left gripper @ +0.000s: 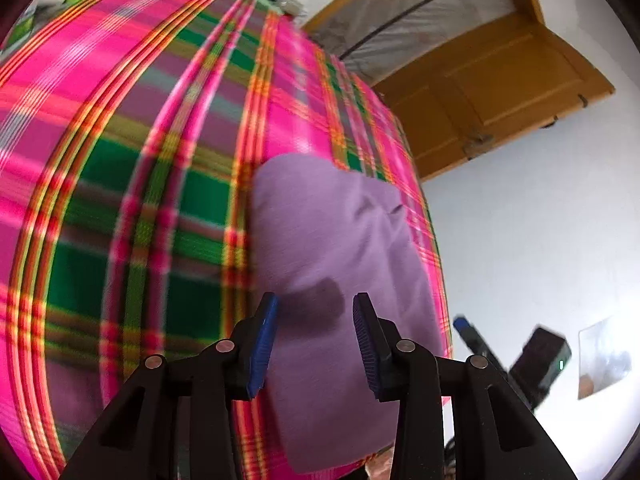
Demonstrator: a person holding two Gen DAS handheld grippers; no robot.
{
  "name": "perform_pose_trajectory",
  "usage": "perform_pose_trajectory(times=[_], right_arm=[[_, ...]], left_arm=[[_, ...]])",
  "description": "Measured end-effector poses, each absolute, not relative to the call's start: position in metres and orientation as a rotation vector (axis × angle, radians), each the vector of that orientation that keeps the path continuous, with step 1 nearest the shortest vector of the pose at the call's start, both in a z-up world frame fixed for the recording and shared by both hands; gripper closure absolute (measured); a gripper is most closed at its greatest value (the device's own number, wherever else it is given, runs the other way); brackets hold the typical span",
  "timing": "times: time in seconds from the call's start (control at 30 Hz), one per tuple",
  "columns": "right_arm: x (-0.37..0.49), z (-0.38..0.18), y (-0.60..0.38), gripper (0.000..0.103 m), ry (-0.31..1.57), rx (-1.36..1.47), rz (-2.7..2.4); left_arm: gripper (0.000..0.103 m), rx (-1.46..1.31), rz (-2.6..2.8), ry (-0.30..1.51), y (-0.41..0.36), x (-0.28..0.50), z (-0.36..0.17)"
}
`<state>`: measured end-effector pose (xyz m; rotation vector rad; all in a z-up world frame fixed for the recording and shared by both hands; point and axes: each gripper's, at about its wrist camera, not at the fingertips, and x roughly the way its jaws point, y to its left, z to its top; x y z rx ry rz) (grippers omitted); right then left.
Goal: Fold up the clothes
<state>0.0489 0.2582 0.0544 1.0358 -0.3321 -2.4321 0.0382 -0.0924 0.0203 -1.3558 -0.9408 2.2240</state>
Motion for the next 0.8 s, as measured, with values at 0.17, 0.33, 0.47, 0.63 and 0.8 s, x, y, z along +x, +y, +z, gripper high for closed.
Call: perform_pose_trajectory(times=[0.17,0.33,0.47,0.63,0.8], right_arm=[[0.013,0.039,0.242,0.06,-0.322,1.142,-2.3],[-0.008,0.028,0.234,0.06,-0.359,1.196,-2.183],[-0.022,0.023,0.234,0.06,-0.433,1.219,-2.118],[-0.025,0.019,0.23,0.085,-0.456,1.233,-2.106],[-0.016,0.034,0.228,0.092,-0.448,1.174,-2.148]], left_arm=[[0.063,-1.358,2.229,-0.969,-0.108,0.045,0.011],[0.063,-1.372,2.223,-0.993,-0.118,0.047,0.003],[0.063,-1.38,2.206,-0.967,-0.115,0.047,0.001],[0.063,-1.387,2.198,-0.963,-0.111,0.046,-0.001],[0.063,-1.39,2.205,-0.967,-0.11,0.048,-0.001]])
